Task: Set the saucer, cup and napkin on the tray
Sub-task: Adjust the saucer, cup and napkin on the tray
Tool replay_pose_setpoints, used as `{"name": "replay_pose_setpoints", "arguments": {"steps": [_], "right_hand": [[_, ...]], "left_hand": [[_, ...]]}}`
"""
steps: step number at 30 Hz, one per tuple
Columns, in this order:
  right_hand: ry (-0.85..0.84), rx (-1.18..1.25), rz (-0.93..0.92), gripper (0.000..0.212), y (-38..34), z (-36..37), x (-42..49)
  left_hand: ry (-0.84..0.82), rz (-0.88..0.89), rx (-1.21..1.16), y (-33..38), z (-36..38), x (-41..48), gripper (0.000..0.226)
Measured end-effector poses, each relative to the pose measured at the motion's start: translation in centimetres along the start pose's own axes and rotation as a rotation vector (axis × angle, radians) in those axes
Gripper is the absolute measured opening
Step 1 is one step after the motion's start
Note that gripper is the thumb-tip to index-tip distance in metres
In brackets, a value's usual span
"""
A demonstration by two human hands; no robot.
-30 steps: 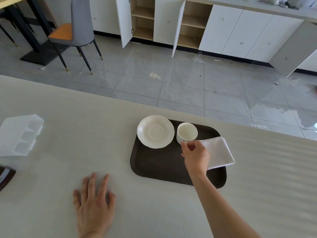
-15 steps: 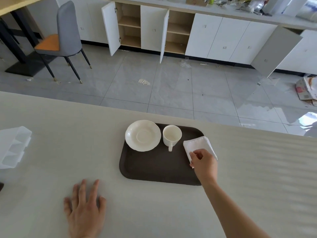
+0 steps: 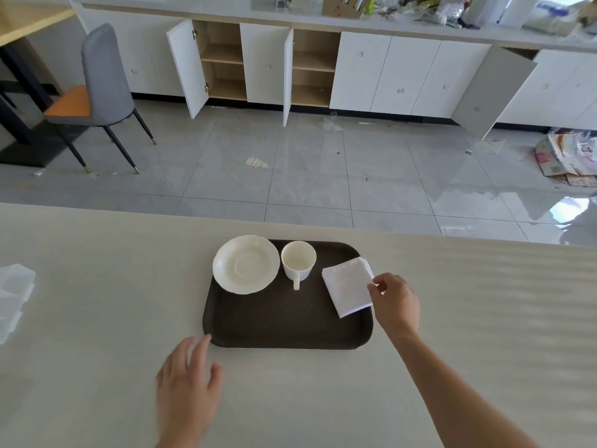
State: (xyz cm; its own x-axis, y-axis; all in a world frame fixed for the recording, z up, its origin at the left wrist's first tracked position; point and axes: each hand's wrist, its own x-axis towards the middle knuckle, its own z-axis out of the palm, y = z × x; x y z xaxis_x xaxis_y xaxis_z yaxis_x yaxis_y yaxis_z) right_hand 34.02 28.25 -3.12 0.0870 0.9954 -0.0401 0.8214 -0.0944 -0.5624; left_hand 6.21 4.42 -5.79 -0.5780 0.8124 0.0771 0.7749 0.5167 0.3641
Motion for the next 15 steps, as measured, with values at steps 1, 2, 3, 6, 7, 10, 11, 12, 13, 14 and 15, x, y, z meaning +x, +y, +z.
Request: {"name": "replay_pose_setpoints", "arguments": {"steps": [1,2,3,6,7,10,11,12,13,14,15], "right_hand": [[0.004,-0.02,0.0,0.014,0.2,-0.1,0.0],[0.0,-0.044,0.002,0.017,0.3,-0.2,0.0],[-0.012,-0.071,0.006,0.021,0.5,-0.2,0.1],[-0.09,-0.127,0.017,0.028,0.8,-0.2,0.4],[-0.113,-0.12,0.02,0.025,0.8,-0.1,0.4],[-0.124,-0.078,0.018,0.011,0.7,0.1,0.5],[-0.121,-0.07,0.015,0.009,0.6,0.2,0.5],[-0.119,-0.063,0.013,0.008,0.5,0.3,0.3],[-0.118,-0.057,0.012,0.008,0.4,0.4,0.1],[-0.116,-0.053,0.01,0.009,0.3,0.6,-0.2],[-0.112,-0.049,0.006,0.009,0.3,0.8,-0.5]], "left_hand": [[-0.017,0.059,-0.004,0.8,0.2,0.2,0.054],[-0.027,0.118,-0.022,1.8,0.3,0.4,0.049],[-0.032,0.169,-0.052,2.8,0.5,0.7,0.045],[-0.083,0.268,-0.135,6.1,1.1,1.5,0.031],[-0.102,0.307,-0.134,7.0,1.4,1.7,0.027],[-0.187,0.369,-0.127,8.8,2.4,1.8,0.029],[-0.2,0.37,-0.121,9.1,2.7,1.8,0.029],[-0.205,0.372,-0.105,9.3,2.9,1.9,0.029],[-0.207,0.377,-0.081,9.4,3.1,1.9,0.029],[-0.209,0.385,-0.054,9.4,3.2,1.9,0.029],[-0.21,0.394,-0.026,9.3,3.4,1.8,0.028]]}}
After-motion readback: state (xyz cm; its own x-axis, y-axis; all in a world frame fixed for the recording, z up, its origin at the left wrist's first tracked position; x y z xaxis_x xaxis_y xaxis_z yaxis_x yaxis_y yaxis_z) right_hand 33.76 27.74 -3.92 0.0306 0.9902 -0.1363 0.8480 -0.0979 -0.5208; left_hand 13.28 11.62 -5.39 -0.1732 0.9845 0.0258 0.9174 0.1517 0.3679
